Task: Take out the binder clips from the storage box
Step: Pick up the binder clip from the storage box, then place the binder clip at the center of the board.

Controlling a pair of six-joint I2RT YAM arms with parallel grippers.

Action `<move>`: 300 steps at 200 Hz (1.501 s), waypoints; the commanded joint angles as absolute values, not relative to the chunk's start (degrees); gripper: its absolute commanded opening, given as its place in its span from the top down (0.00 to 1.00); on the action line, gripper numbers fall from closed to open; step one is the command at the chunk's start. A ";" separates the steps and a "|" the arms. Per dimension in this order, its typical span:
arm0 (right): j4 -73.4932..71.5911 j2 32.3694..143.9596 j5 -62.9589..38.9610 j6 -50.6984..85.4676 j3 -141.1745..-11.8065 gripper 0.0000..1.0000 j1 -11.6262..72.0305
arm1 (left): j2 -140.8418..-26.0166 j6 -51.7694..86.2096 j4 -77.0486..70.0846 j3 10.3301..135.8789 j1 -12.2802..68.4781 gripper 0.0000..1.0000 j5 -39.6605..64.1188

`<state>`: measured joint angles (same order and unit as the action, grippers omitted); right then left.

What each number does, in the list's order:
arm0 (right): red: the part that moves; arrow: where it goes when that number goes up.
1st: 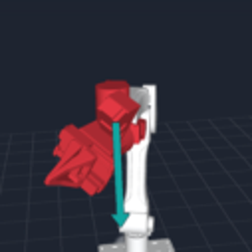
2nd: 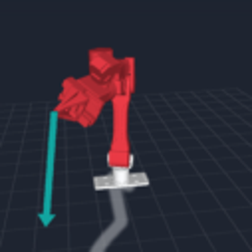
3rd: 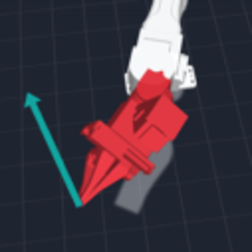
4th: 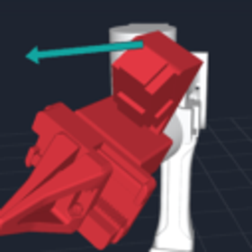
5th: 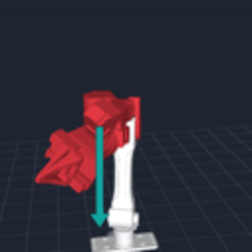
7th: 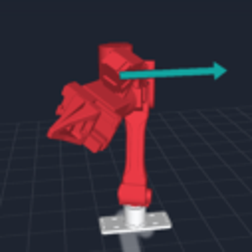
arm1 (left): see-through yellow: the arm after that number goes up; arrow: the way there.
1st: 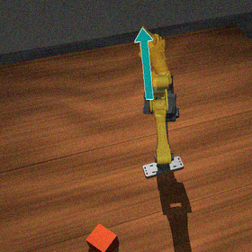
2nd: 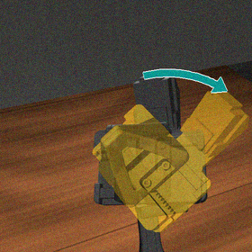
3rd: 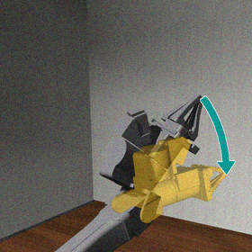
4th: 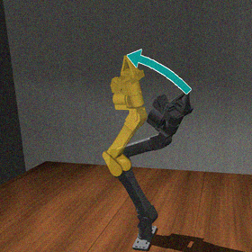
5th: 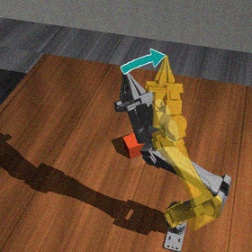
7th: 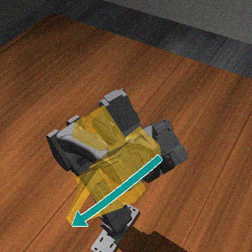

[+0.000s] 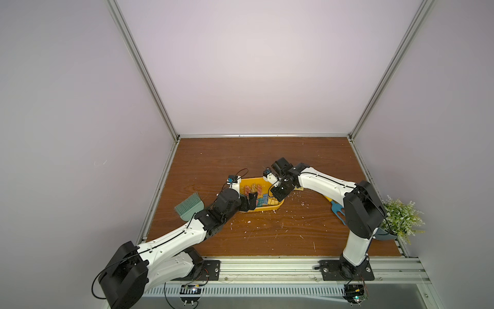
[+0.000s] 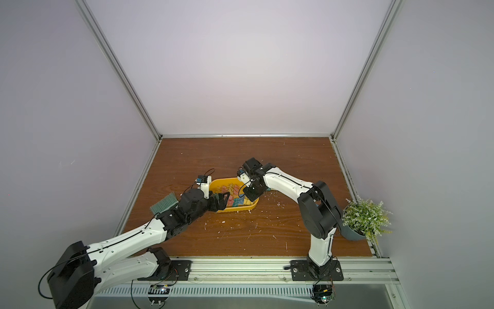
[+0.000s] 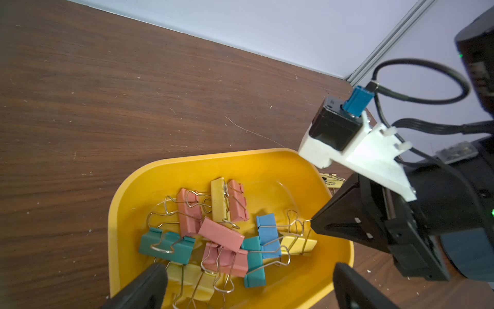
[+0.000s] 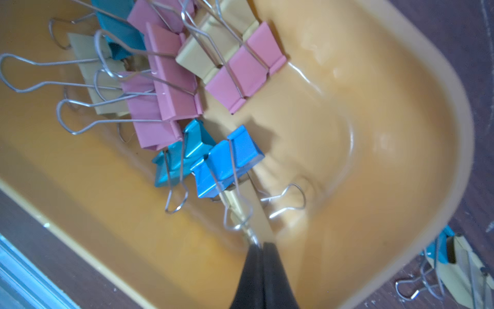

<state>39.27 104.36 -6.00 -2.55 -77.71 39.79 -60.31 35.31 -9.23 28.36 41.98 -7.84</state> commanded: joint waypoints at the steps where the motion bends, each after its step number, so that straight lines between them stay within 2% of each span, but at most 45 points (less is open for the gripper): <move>1: 39.38 101.95 -5.20 -2.14 -78.66 1.00 40.01 | -60.91 34.28 -9.65 29.71 41.39 0.00 -6.95; 33: 39.33 101.79 -2.74 -1.64 -79.80 1.00 40.00 | -60.78 34.52 -9.73 29.38 41.37 0.00 -7.12; 84: 39.89 98.94 -5.45 -0.53 -80.63 1.00 39.97 | -60.96 34.04 -10.54 29.62 41.40 0.00 -6.03; 183: 39.50 92.47 0.70 6.41 -78.37 1.00 40.61 | -62.48 33.27 -12.08 32.03 41.39 0.00 -2.65; 263: 28.05 82.35 0.19 16.50 -71.52 1.00 40.61 | -61.96 32.83 -18.49 31.82 41.39 0.00 -4.88; 300: 26.66 78.90 0.97 19.96 -69.82 1.00 40.69 | -61.61 31.55 -16.46 34.41 41.40 0.00 -5.03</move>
